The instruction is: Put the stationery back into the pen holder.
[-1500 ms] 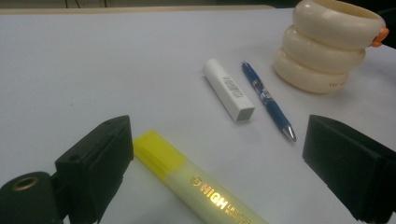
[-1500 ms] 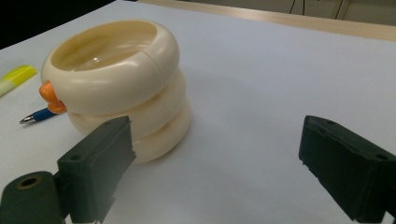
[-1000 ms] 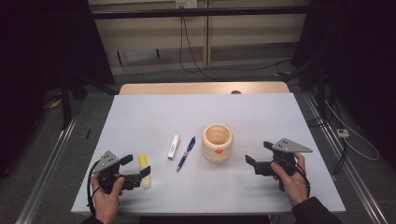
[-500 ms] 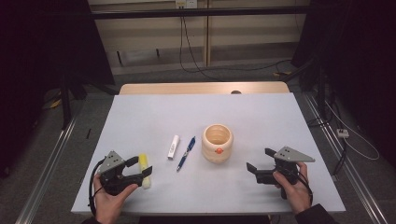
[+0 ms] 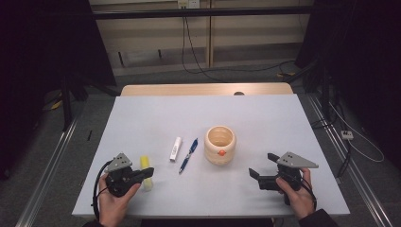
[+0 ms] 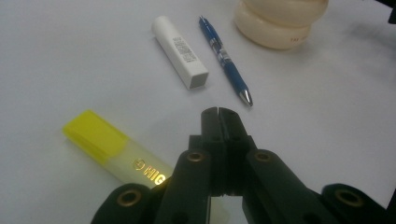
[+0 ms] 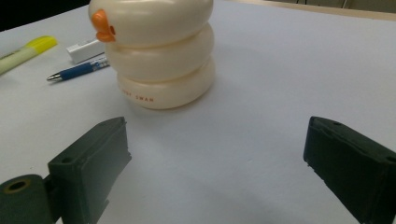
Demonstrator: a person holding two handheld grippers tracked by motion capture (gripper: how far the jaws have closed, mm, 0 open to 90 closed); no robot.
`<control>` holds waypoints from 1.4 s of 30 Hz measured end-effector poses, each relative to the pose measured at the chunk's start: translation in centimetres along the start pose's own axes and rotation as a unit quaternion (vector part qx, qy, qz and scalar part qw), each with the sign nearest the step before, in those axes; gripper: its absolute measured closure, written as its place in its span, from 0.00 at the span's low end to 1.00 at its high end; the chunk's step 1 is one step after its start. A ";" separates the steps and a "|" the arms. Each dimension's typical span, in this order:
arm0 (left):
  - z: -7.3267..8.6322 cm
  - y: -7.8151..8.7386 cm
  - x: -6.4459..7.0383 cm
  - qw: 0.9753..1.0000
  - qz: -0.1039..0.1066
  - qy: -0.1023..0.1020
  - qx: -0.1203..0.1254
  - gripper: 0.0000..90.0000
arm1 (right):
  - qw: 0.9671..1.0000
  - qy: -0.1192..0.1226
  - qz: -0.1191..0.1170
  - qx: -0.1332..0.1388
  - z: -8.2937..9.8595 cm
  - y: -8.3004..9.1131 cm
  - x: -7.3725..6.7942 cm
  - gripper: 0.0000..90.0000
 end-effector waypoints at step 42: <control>2.9 -1.9 0.3 0.993 -0.005 0.024 -0.117 1.00 | 1.000 0.006 -0.024 -0.006 0.1 -0.1 -0.9 0.05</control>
Point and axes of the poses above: each handheld gripper's, and its own axes: y roughly backward along the jaws, z roughly out of its underside, x roughly to its right, the point moved 7 cm from there along -y, roughly forward along the jaws, and after that the axes turned 13 degrees about x, right-handed, at the moved point
